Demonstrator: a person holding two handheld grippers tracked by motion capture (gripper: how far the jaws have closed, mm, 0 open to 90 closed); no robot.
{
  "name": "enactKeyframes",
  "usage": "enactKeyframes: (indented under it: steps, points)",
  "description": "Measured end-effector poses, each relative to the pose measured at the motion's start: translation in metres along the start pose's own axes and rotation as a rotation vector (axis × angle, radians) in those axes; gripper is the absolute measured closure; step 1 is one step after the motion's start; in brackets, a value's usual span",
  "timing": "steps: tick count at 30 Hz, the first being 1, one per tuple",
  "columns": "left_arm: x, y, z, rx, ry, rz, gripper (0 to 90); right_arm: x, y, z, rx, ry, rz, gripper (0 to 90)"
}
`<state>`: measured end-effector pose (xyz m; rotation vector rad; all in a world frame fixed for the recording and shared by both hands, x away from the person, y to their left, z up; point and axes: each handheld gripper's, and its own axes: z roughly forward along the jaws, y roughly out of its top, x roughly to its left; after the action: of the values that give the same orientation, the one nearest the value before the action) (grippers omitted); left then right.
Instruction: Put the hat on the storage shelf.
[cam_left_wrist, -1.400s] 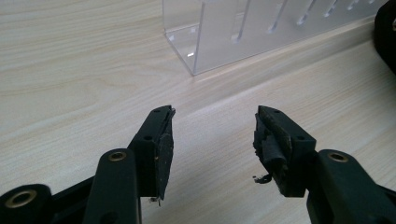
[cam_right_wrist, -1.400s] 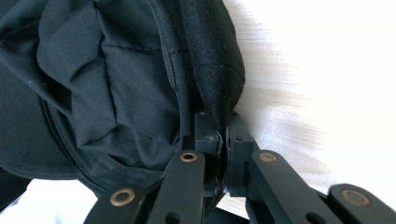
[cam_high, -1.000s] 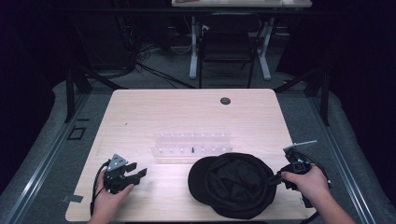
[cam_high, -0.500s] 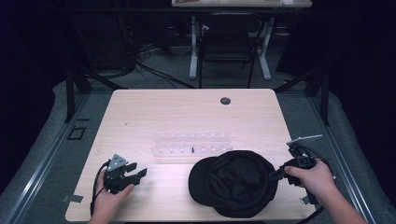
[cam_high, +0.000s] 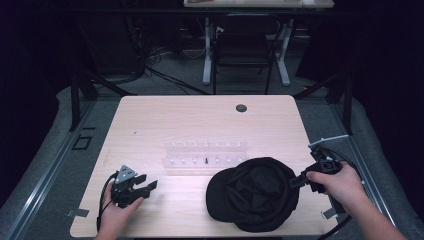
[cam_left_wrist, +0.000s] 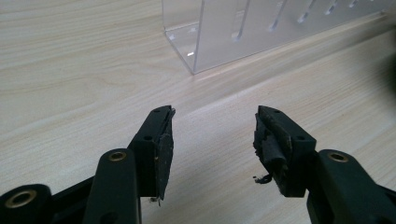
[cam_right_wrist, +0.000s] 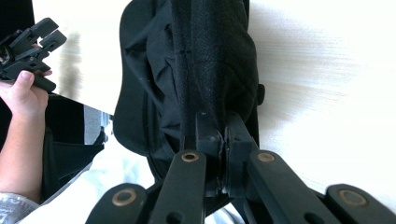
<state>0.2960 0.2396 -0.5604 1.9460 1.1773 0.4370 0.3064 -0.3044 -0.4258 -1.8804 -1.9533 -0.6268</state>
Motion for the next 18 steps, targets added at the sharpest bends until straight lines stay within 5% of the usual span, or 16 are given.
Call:
enactKeyframes:
  steps: [11,18]
  points:
    - [0.0,0.0,0.0,0.001,-0.002,0.001,47.1,0.016,0.003,-0.019,0.007,-0.03,-0.006,87.6]
    - [0.0,0.0,0.0,0.002,-0.002,0.001,47.0,0.029,0.005,-0.032,-0.005,-0.007,-0.015,87.6]
